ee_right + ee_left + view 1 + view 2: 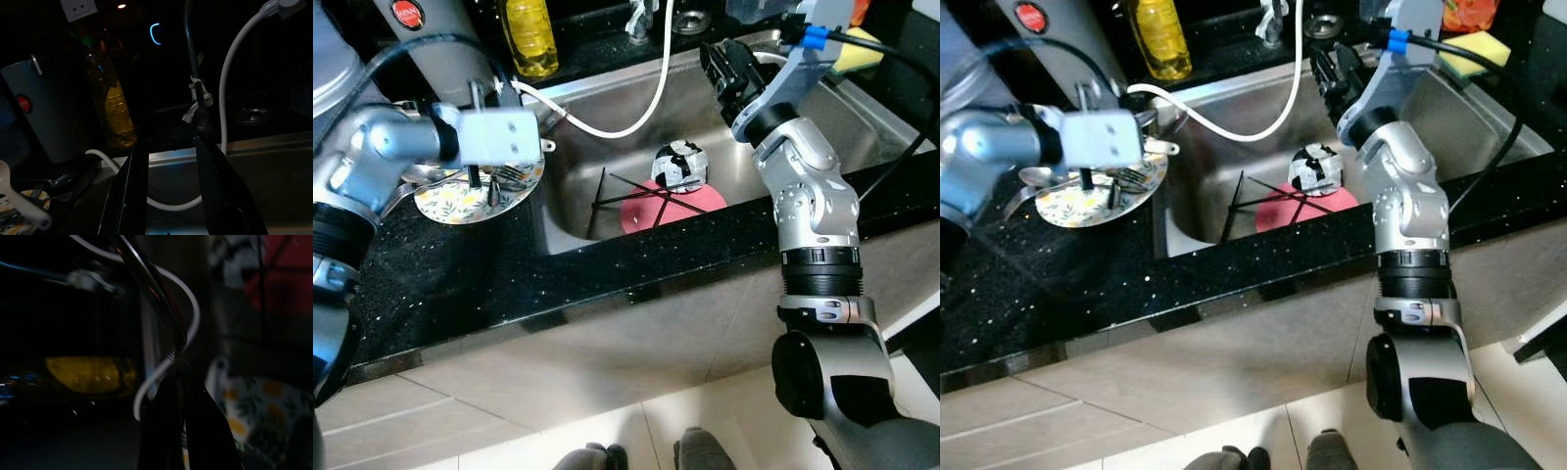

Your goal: Kitchen organization

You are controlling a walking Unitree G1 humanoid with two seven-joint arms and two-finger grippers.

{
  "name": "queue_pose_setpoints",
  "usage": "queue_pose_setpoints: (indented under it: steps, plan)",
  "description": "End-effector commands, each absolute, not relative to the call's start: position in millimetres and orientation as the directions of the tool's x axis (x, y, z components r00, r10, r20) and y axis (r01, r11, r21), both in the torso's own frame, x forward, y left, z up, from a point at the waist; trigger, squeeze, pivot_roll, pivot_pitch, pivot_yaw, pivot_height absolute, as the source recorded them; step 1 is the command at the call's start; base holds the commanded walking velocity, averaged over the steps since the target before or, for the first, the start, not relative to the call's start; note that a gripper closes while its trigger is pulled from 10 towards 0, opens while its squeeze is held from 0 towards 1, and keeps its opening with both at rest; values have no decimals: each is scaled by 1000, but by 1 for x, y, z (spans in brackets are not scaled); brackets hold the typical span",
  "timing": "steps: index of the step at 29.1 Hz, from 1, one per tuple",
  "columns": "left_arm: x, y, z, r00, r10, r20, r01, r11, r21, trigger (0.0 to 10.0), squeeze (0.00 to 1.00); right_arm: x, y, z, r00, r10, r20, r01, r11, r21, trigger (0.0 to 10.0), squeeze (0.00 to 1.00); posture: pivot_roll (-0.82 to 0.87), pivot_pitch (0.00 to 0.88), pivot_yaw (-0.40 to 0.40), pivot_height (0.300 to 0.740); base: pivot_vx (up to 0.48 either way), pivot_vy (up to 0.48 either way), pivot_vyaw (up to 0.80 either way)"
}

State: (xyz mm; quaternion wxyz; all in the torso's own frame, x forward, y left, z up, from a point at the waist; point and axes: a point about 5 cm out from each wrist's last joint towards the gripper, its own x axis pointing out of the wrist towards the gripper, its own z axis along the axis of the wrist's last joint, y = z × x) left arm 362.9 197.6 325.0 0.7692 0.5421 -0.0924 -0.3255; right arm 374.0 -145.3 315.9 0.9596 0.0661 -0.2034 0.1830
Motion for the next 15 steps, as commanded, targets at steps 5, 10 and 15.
queue_pose_setpoints:
  steps: [5, 10, 15]
  plan:
    - [344, 205, 355, 749, -650, -131, 407, 295, 864, 10000, 0, 375, -138, 320, 832, 347, 432, -404, 914, 45, 10000, 0, -62, 90, 118, 740, 0, 0, 0]
    - [339, 201, 370, 734, -678, -48, 414, 391, 822, 10000, 0, 375, -139, 320, 833, 344, 434, -402, 914, 47, 10000, 0, -63, 94, 121, 740, 0, 0, 0]
    - [341, 195, 381, 708, -705, 50, 456, 509, 730, 10000, 0, 374, -138, 320, 828, 347, 440, -411, 910, 54, 10000, 0, -61, 97, 124, 740, 0, 0, 0]
